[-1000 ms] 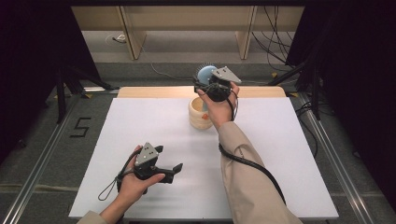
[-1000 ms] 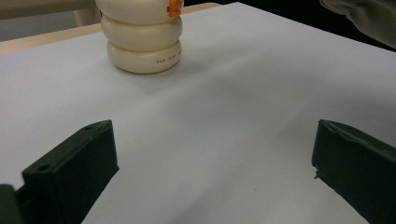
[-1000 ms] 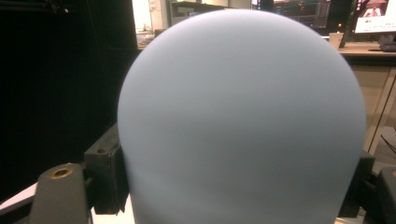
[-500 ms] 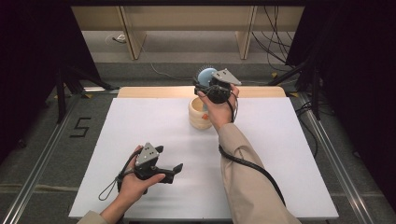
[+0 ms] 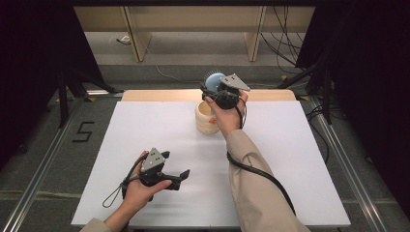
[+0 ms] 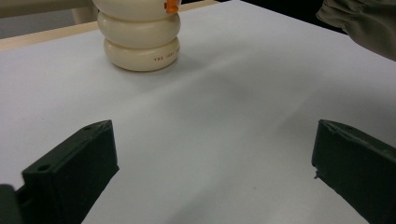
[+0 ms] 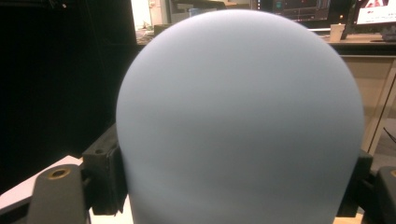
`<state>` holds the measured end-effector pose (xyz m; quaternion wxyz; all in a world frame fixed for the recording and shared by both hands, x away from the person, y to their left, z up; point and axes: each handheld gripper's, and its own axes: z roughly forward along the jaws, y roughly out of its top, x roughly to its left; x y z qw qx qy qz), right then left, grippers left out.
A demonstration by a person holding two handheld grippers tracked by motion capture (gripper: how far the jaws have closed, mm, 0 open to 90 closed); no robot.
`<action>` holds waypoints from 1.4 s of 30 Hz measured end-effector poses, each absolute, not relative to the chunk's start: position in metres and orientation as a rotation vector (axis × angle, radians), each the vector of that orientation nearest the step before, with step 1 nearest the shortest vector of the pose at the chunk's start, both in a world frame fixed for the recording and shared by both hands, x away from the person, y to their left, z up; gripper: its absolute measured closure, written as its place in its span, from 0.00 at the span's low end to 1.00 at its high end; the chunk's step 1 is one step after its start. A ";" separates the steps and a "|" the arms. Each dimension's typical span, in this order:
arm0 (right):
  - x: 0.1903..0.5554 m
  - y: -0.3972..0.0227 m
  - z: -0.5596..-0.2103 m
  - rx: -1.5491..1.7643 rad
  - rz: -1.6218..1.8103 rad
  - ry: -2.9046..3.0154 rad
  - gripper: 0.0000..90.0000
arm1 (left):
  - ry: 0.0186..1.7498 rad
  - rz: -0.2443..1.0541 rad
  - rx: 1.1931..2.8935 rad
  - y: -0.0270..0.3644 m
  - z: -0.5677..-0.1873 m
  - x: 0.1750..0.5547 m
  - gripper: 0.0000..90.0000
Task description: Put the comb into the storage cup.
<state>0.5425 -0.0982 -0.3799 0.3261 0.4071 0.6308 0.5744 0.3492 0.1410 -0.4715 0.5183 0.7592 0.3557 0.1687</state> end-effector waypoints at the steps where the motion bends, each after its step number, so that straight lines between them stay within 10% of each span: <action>1: 0.542 -0.098 -0.380 1.070 1.506 1.652 0.24 | 0.856 0.404 1.823 0.141 -0.472 0.349 0.00; 42: 0.543 -0.096 -0.407 1.083 1.483 1.676 0.23 | 0.855 0.402 1.817 0.140 -0.473 0.350 0.00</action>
